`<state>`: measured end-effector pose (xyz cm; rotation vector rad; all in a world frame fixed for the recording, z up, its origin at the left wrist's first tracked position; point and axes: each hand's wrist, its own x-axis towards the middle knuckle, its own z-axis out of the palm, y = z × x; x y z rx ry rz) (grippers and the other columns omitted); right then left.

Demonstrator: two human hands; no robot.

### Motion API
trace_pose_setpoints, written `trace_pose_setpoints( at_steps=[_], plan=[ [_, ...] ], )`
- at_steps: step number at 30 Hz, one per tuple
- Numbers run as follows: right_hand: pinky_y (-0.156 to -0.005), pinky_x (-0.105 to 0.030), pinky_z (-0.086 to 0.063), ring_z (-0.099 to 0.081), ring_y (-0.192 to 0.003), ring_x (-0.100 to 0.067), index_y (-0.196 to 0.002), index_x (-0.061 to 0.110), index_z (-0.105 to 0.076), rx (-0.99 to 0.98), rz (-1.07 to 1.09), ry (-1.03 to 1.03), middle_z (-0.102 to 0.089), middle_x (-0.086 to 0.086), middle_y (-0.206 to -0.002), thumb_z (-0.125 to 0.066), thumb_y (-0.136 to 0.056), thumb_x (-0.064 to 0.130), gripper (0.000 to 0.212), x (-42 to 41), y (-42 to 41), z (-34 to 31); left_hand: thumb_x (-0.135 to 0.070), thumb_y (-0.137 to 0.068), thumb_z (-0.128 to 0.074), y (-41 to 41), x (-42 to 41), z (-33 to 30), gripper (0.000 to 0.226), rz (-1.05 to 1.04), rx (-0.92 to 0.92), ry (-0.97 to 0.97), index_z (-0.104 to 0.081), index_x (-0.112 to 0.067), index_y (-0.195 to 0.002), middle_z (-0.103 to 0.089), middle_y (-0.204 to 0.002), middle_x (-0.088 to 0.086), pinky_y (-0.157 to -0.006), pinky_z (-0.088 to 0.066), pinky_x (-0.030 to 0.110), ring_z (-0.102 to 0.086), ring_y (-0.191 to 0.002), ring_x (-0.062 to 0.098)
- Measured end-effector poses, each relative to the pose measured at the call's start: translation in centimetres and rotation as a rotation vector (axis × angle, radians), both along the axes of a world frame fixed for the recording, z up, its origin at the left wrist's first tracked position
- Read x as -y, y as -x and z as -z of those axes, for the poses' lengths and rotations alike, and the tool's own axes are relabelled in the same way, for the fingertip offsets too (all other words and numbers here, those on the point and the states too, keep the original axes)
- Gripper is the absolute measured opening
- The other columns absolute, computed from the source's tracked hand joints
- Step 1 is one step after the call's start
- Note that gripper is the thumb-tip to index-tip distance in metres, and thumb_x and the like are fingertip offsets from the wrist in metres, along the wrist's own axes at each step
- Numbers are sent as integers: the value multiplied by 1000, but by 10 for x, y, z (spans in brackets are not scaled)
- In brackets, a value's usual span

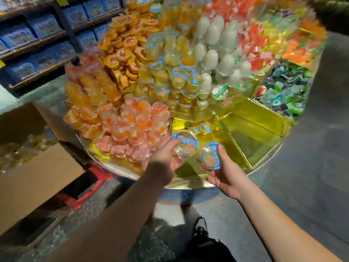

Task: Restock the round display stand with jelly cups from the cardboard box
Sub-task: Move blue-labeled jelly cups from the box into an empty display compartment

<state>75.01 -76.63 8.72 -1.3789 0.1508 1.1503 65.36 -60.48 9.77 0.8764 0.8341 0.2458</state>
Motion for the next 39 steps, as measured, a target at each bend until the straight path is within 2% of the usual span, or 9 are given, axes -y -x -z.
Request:
trace_pose_setpoints(
  at_steps=[3,6,11,17,21,24,29,33,39],
  plan=[
    [-63,-24,-40,-69,-84,-7,-121,29,-62,-37,-16,47,-75,4,-102,-36,-91,69,56,18,-54,20,-4,-85,-69,-53,16,15,40,-43,16,151,-59,-9,-124,-64,-116,12,-84,-55,36,-62,-97,25],
    [-56,-22,-41,-65,-72,-3,-117,31,-63,-60,-42,92,-74,8,-91,-35,-91,71,56,24,-95,40,-19,-92,-57,-92,21,23,16,-53,-117,116,-60,-16,-107,-70,-82,8,-57,-46,27,-62,-72,26],
    [-45,-21,-25,-32,-50,-8,-93,25,-63,-102,-18,104,-47,2,-60,-43,-85,73,52,20,-136,71,-26,-98,-54,-141,13,53,10,-261,-203,194,-62,-19,-98,-70,-70,1,-45,-39,20,-59,-67,23],
    [-34,-18,-41,-65,-71,-15,-131,22,-55,-202,69,157,-67,-12,-115,-49,-91,61,56,-1,-161,115,-28,-93,-65,-177,-2,109,13,-469,-253,280,-64,-16,-97,-66,-96,11,-70,-48,35,-59,-77,26],
    [-53,-25,-48,-63,-94,-23,-133,19,-52,-256,64,143,-68,-13,-116,-50,-92,60,58,-23,-177,155,-27,-95,-63,-195,-19,147,9,-553,-254,342,-60,-19,-96,-59,-112,15,-61,-52,30,-59,-100,33],
    [-37,-17,-42,-62,-101,-26,-131,19,-55,-275,89,143,-68,-16,-122,-52,-94,58,54,-38,-187,183,-32,-94,-64,-202,-30,171,24,-604,-249,368,-57,-17,-111,-57,-112,13,-73,-55,30,-60,-105,33],
    [-40,-14,-41,-58,-46,-4,-123,15,-61,-226,141,200,-69,-9,-91,-51,-96,56,50,-58,-199,214,-42,-90,-66,-206,-42,207,36,-661,-280,418,-59,-16,-114,-62,-115,9,-69,-56,25,-64,-106,27],
    [-47,-19,-36,-56,-44,-2,-126,15,-60,-167,144,198,-66,4,-64,-44,-98,58,54,-69,-207,236,-45,-93,-61,-214,-55,222,24,-671,-302,467,-56,-22,-91,-64,-118,5,-72,-54,26,-65,-97,20],
    [-55,-25,-35,-63,-83,-19,-100,25,-65,-121,150,224,-72,-9,-85,-37,-98,62,47,-78,-212,248,-29,-101,-51,-223,-62,240,43,-631,-289,324,-49,-7,-138,-58,-134,13,-85,-55,28,-61,-82,13]
  ],
)
